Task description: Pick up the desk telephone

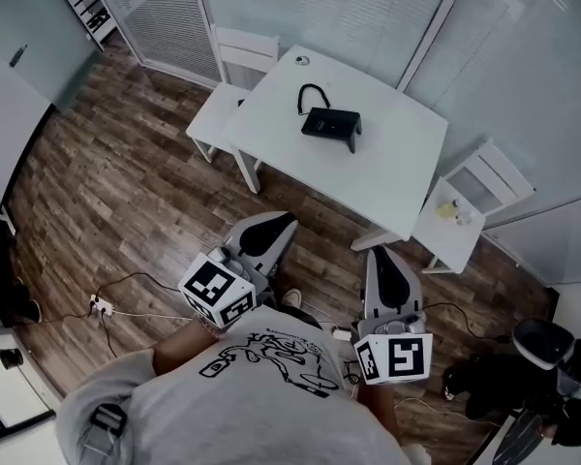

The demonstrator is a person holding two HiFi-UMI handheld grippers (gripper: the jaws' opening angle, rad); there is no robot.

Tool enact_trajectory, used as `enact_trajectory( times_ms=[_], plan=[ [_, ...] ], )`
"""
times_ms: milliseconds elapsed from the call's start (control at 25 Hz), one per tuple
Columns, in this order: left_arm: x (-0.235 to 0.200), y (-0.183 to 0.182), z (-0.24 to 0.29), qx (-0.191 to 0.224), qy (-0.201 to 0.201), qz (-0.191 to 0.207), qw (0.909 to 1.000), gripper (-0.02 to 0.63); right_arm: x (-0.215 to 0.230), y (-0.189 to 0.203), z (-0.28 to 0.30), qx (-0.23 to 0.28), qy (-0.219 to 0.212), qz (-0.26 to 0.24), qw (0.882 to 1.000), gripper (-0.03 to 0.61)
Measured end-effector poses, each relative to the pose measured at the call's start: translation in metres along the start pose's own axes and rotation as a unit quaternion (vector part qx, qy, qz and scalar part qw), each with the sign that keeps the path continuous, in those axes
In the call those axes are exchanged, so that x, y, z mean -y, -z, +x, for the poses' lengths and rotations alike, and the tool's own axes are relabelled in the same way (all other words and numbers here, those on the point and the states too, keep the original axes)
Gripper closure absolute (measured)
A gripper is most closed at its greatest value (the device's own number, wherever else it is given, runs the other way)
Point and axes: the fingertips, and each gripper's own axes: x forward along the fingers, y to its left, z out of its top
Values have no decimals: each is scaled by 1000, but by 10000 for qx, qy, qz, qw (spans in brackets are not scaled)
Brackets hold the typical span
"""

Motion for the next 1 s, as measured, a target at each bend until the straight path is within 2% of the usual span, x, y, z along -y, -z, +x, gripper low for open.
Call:
enact_trajectory(
  times_ms=[360, 520, 720, 1000],
  plan=[
    [-37, -3, 32, -62, 20, -60, 10000, 595, 14, 3, 47, -96, -19, 37, 9999, 558],
    [-71, -14, 49, -78, 17, -66, 9999, 595, 16, -3, 88, -74, -40, 84, 9999, 558],
    [-121, -50, 58, 102, -7, 86, 9999, 595, 2, -29, 150, 100, -198, -65, 9997, 558],
    [-197, -71, 74, 0, 31, 30, 10000, 595, -14, -38, 226, 12, -177, -59, 9998, 557]
  ],
)
